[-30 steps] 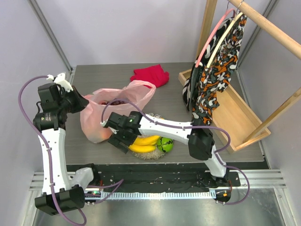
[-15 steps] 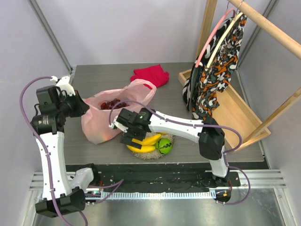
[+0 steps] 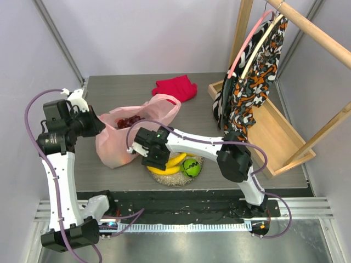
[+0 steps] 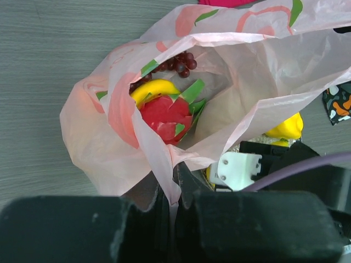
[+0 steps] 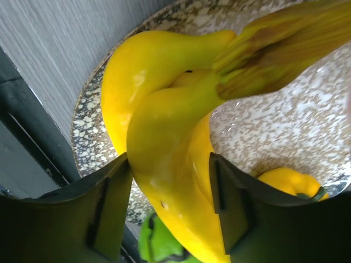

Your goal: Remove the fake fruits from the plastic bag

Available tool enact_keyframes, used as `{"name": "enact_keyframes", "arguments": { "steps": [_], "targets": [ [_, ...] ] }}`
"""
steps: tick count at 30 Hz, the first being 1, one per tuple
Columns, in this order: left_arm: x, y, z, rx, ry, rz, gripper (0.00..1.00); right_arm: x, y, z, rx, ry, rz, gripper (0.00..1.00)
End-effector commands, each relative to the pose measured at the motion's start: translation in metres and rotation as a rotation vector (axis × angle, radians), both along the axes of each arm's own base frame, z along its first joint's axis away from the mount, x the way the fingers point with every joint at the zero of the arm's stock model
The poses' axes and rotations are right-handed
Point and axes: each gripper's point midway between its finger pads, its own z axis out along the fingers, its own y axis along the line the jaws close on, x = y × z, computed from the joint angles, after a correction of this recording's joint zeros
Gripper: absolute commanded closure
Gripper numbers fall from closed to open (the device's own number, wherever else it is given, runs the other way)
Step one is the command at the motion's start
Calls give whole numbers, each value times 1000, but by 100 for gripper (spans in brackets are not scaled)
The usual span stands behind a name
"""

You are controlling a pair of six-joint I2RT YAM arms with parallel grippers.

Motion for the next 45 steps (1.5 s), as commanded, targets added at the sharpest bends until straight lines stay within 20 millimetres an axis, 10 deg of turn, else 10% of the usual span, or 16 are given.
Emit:
{"name": "enact_keyframes", "arguments": {
  "steps": [1, 15, 26, 34, 38, 45],
  "targets": [
    [3, -5, 2, -15, -11, -32, 92, 16, 21, 19, 118, 44, -55, 44],
    [12, -7, -1, -60, 52, -30, 92, 17, 50, 43, 339, 458, -357, 61],
    [15, -3, 0, -42, 39, -19, 92, 20, 22, 35, 236, 345, -326, 43],
    [18, -1, 1, -43, 37, -10, 92, 23, 28, 12, 198, 316, -320, 67],
    [19, 5, 11, -4, 21, 12, 92, 33, 50, 34, 295, 347, -331, 90],
    [33, 15, 37, 27, -53, 57, 92, 53, 58, 78, 511, 575, -500, 95]
  ]
}}
